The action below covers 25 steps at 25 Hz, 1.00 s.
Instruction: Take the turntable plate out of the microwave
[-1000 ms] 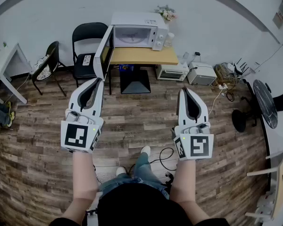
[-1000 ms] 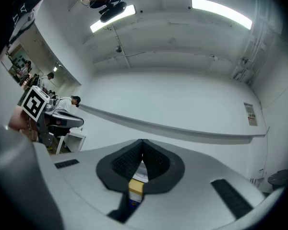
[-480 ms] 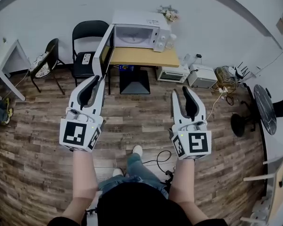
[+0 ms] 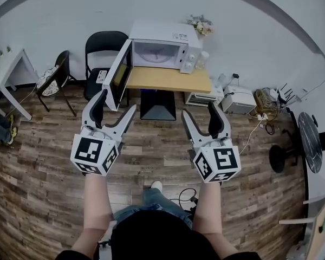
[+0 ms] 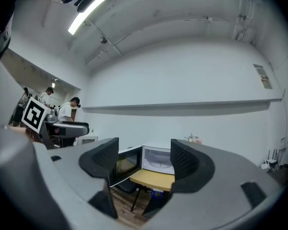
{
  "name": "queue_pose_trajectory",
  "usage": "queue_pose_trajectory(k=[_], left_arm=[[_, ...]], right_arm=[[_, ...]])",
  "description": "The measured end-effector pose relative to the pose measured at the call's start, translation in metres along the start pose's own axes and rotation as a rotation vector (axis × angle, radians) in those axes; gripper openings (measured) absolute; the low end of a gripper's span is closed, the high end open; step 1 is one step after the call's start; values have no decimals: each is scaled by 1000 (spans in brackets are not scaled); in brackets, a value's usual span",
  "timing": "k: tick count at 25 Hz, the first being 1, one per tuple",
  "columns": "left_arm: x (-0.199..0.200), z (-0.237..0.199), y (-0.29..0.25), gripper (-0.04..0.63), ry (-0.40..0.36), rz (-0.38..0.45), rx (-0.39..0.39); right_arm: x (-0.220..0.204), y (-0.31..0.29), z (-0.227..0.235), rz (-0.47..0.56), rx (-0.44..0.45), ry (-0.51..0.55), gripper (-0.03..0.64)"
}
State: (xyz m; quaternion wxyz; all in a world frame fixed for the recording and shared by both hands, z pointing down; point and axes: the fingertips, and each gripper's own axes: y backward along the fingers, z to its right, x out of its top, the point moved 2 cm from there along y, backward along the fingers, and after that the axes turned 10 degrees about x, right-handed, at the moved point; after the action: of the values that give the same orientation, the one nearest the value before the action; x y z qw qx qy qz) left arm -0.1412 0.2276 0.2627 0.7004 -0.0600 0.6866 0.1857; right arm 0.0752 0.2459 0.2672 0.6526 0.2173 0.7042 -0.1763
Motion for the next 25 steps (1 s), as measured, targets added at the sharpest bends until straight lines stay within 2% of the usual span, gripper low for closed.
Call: queue_pose_trajectory(k=[4, 9, 13, 25], left_arm=[[-3, 13, -43, 347, -1, -16, -4], [-8, 20, -85, 347, -37, -1, 35], [-20, 28, -110, 347, 18, -33, 45], [-62, 39, -162, 347, 26, -135, 57]], right_arm=[[3, -20, 45, 21, 14, -74, 330], [-3, -41, 87, 12, 13, -65, 330], [-11, -50, 113, 9, 13, -79, 330], [-49, -76, 152, -74, -4, -126, 330]])
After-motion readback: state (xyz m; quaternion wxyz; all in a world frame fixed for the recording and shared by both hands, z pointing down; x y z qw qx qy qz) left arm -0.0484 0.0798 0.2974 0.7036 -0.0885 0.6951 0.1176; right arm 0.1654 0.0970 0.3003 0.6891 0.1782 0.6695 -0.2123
